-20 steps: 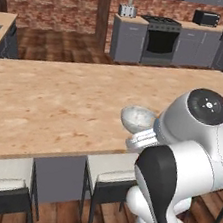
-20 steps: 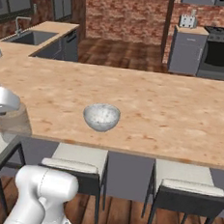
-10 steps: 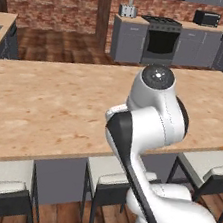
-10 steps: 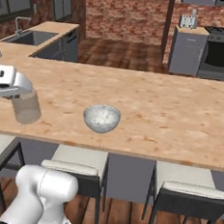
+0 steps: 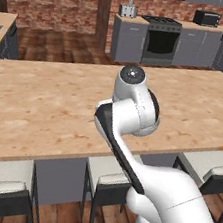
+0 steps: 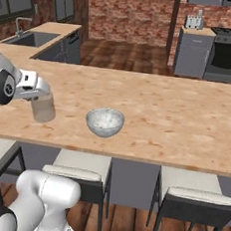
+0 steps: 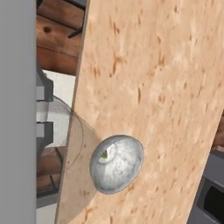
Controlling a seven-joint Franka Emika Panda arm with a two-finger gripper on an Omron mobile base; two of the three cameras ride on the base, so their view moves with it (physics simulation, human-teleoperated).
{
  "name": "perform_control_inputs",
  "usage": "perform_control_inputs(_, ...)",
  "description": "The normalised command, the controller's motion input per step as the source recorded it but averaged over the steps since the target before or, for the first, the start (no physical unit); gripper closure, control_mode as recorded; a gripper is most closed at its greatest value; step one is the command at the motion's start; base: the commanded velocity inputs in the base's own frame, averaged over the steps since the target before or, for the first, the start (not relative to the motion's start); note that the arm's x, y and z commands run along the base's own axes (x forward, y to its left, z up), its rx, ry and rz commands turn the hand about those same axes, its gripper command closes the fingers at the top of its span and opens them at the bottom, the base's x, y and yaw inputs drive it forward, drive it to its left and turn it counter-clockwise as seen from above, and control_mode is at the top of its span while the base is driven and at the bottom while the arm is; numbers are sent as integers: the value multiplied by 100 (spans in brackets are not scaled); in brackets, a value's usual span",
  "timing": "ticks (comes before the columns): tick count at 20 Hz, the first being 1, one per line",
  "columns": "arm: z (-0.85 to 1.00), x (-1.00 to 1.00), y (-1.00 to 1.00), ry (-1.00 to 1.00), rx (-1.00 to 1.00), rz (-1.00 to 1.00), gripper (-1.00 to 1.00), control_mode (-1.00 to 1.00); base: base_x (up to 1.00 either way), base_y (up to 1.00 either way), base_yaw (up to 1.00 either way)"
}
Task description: There is a bowl on the dining counter. Grab a lemon wedge from the fridge and place it in the bowl. Then get the liquor bottle and glass cup from the cabinet and place them next to the bowl.
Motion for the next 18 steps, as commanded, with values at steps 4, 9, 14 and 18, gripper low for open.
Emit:
perform_control_inputs(4, -64, 69, 3, 0, -4, -6, 100, -100, 0, 0, 0)
perform_control_inputs(9, -57, 54, 0, 0, -3, -7, 100, -100, 0, 0, 0)
perform_control_inputs(14, -30, 44, 0, 0, 0, -4, 100, -100, 0, 0, 0)
perform_control_inputs(18, -21, 38, 0, 0, 0, -2, 100, -100, 0, 0, 0)
